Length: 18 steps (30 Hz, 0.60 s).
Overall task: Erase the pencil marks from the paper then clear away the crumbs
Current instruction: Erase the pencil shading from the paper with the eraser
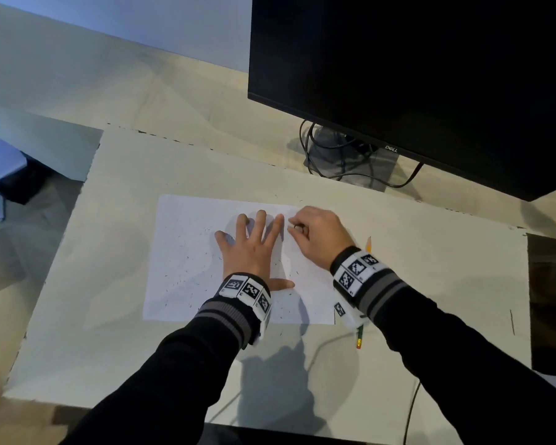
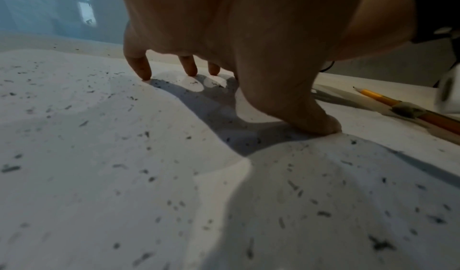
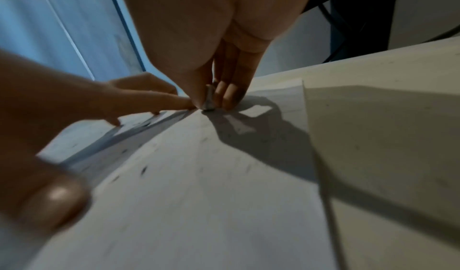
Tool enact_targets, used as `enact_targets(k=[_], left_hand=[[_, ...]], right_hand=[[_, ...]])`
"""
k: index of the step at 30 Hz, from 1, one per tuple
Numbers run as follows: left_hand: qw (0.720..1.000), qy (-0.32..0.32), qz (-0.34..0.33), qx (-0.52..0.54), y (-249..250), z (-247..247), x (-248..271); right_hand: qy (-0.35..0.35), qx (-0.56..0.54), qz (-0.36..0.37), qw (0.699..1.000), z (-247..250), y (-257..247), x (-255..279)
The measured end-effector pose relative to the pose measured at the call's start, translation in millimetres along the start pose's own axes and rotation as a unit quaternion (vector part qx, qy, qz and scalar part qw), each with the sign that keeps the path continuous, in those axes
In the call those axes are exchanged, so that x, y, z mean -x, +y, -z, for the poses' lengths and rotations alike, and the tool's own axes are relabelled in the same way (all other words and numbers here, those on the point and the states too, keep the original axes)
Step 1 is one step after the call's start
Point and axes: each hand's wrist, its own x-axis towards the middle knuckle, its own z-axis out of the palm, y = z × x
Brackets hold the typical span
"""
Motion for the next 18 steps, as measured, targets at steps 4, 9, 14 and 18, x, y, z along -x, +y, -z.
enact_targets(k=[4,9,14,18], left_hand=[[1.0,-0.007,0.001,0.01,1.6,3.4,-0.9],[1.0,-0.012,0.004,0.008,2.1,3.8,-1.2],[1.0,-0.017,0.002,0.002,2.6,6.3,-3.2],[1.0,-0.014,0.005,-0.005,3.1,6.6,-5.4]], right_hand=[[0.069,-0.006,-0.071,0.995,4.3,7.1,-27.5],[-0.014,0.0,-0.016,1.0,0.4,-4.3,1.7],[0.029,0.007,-0.049,0.998,9.8,0.4,-34.6],[0.014,0.011,-0.029,0.999,3.0,1.6,-20.9]])
